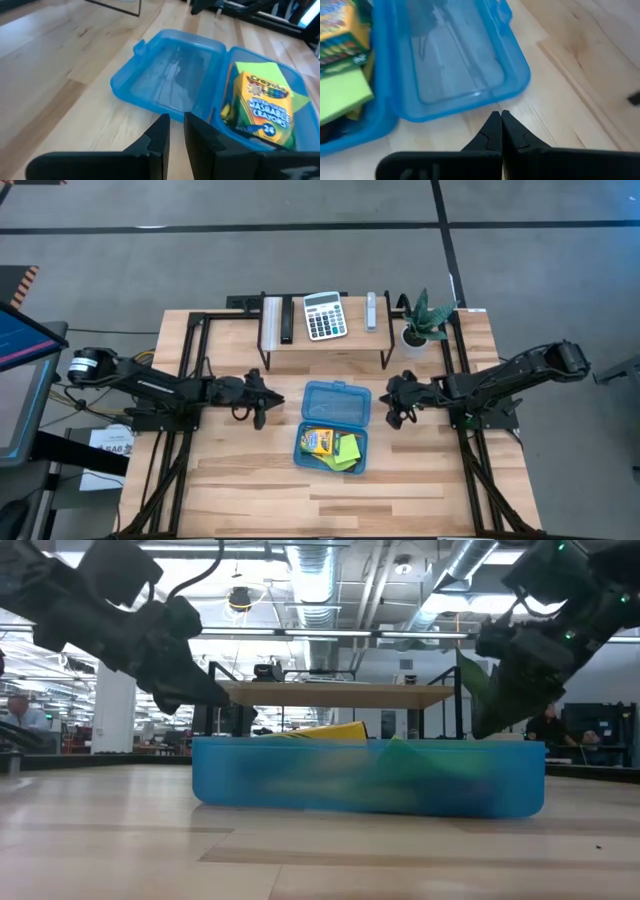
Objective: Pack school essentials
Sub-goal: Close the supply box
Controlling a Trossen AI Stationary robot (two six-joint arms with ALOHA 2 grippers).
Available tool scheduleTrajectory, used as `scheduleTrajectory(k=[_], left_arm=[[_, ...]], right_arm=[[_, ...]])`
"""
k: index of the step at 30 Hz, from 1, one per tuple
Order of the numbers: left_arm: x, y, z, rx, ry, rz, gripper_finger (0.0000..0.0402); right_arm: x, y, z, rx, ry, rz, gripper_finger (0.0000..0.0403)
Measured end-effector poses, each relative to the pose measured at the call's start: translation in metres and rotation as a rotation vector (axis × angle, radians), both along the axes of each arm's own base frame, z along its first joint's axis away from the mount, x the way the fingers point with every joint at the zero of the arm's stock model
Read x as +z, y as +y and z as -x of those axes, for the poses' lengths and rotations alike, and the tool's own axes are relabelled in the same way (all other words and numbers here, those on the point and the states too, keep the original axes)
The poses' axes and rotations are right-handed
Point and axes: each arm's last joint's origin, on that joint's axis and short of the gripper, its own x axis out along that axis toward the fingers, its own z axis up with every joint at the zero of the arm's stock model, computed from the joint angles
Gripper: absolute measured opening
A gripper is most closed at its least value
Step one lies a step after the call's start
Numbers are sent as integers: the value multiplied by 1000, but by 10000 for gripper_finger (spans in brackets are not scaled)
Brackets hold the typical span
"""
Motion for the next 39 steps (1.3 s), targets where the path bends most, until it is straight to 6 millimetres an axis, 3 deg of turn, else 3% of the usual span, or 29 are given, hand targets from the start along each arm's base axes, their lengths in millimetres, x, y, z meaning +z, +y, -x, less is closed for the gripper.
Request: scheduleTrajectory(k=[26, 33, 39], left_arm=[[-5, 4, 2, 11, 48, 4, 43], [-6, 5, 1, 16, 51, 2, 43], [-20, 13, -2, 42, 126, 17, 43]], right_arm=[[-6, 3, 6, -50, 60, -128, 3], [-20, 2, 1, -77, 135, -130, 3], [-30, -4, -7, -102, 208, -123, 3]])
